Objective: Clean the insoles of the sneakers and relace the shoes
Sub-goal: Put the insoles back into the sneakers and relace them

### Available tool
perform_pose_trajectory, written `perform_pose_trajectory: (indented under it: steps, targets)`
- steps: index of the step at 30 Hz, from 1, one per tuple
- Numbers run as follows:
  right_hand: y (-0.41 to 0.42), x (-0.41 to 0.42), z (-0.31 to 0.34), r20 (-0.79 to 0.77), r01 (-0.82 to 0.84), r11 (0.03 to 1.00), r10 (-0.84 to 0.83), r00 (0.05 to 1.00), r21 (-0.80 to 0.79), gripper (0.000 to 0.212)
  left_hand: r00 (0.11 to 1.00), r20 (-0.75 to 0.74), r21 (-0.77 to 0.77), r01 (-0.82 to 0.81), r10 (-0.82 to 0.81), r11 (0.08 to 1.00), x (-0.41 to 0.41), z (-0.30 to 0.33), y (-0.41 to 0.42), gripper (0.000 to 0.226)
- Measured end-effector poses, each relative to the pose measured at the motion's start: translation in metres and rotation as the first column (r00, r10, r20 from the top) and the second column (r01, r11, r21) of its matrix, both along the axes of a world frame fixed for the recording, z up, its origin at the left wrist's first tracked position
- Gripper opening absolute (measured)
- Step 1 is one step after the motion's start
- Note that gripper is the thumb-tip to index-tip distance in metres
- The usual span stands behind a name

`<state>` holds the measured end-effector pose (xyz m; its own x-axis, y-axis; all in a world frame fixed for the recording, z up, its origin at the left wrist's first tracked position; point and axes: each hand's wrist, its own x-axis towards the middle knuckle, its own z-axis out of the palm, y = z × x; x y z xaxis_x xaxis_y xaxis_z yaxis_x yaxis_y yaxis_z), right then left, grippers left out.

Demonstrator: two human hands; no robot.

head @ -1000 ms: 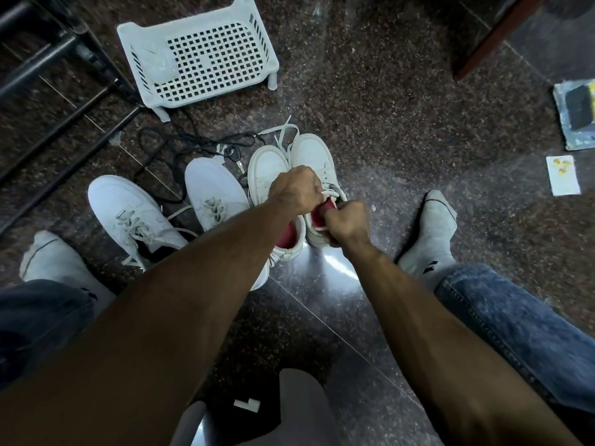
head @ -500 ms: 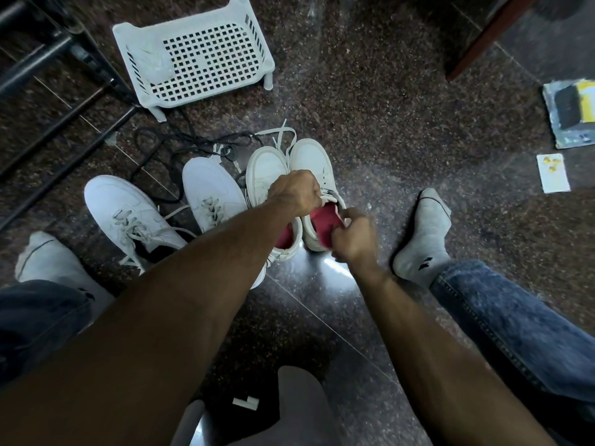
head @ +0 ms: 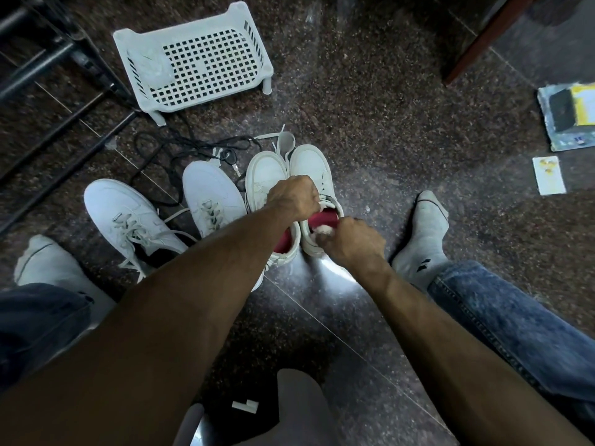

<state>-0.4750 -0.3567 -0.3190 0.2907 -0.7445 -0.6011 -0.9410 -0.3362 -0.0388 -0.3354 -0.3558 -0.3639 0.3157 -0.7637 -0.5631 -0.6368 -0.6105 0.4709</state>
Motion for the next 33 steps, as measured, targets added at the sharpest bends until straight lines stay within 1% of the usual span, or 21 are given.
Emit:
perform_pose_trajectory:
  steps: [1, 2, 4, 6, 7, 9, 11, 12, 13, 16, 17, 21, 24, 27, 29, 31, 33]
  targets:
    - [0.0, -0.001, 0.001, 0.018, 0.045, 0.999, -0.045, 0.999, 0.016, 0.058, 1.0, -0.002, 0.002, 0.0, 0.0, 1.0, 0.0, 0.0, 0.0, 0.014]
    - [0.002, -0.001, 0.0, 0.012, 0.054, 0.998, -0.054, 0.998, 0.024, 0.065, 1.0, -0.003, 0.003, -0.002, 0.002, 1.0, 0.0, -0.001, 0.0, 0.014]
    - [0.008, 0.001, -0.001, -0.029, 0.03, 0.999, -0.029, 0.999, 0.014, 0.075, 1.0, -0.002, 0.003, -0.007, 0.007, 1.0, 0.0, 0.0, 0.0, 0.013]
    - [0.01, 0.006, 0.001, -0.048, 0.017, 1.0, -0.018, 0.999, -0.022, 0.079, 1.0, 0.001, 0.004, -0.011, 0.011, 1.0, -0.001, 0.0, 0.0, 0.013]
    - [0.009, 0.009, 0.003, -0.054, 0.001, 0.999, -0.003, 0.999, -0.044, 0.076, 1.0, 0.001, 0.005, -0.012, 0.012, 1.0, -0.001, 0.001, 0.0, 0.014]
    - [0.007, 0.014, 0.006, -0.086, -0.099, 0.993, 0.093, 0.992, -0.07, 0.061, 1.0, 0.0, 0.009, -0.009, 0.009, 1.0, -0.001, 0.002, 0.001, 0.014]
    - [0.006, 0.019, 0.01, -0.133, -0.223, 0.974, 0.214, 0.968, -0.051, 0.048, 1.0, -0.001, 0.01, -0.008, 0.008, 1.0, -0.001, 0.002, 0.0, 0.013]
    - [0.004, 0.022, 0.011, -0.15, -0.27, 0.962, 0.261, 0.954, -0.041, 0.046, 1.0, -0.001, 0.01, -0.008, 0.008, 1.0, -0.001, 0.003, 0.0, 0.012]
    - [0.002, 0.025, 0.011, -0.155, -0.284, 0.958, 0.276, 0.949, -0.037, 0.044, 1.0, 0.0, 0.01, -0.009, 0.009, 1.0, -0.002, 0.004, 0.0, 0.012]
    - [-0.008, 0.029, 0.011, -0.124, -0.216, 0.973, 0.205, 0.971, -0.08, 0.033, 1.0, -0.004, 0.01, -0.018, 0.018, 1.0, -0.002, 0.004, 0.0, 0.01]
    - [-0.008, 0.029, 0.01, -0.125, -0.223, 0.97, 0.21, 0.97, -0.099, 0.031, 1.0, -0.005, 0.012, -0.013, 0.013, 1.0, -0.001, 0.005, 0.001, 0.01]
    - [0.011, 0.021, 0.008, -0.149, -0.338, 0.937, 0.323, 0.935, -0.089, 0.027, 1.0, 0.013, 0.006, 0.022, -0.022, 1.0, -0.004, 0.003, 0.003, 0.012]
    - [0.019, 0.016, 0.003, -0.155, -0.367, 0.928, 0.353, 0.922, -0.07, 0.023, 1.0, 0.019, -0.001, 0.018, -0.018, 1.0, -0.005, 0.004, 0.004, 0.014]
    - [0.015, 0.015, 0.006, -0.131, -0.322, 0.946, 0.314, 0.94, -0.042, 0.025, 1.0, 0.009, 0.002, 0.012, -0.012, 1.0, -0.005, 0.006, 0.004, 0.014]
    - [0.01, 0.016, 0.009, -0.092, -0.252, 0.967, 0.248, 0.964, -0.031, 0.029, 1.0, 0.002, 0.002, 0.012, -0.012, 1.0, -0.005, 0.007, 0.004, 0.013]
    - [0.004, 0.016, 0.009, -0.037, -0.124, 0.992, 0.123, 0.992, -0.027, 0.034, 1.0, -0.006, 0.004, 0.002, -0.002, 1.0, -0.005, 0.006, 0.004, 0.012]
    - [0.0, 0.015, 0.004, 0.013, 0.014, 1.0, -0.013, 1.0, -0.017, 0.037, 1.0, -0.019, 0.01, -0.013, 0.014, 1.0, -0.004, 0.006, 0.004, 0.011]
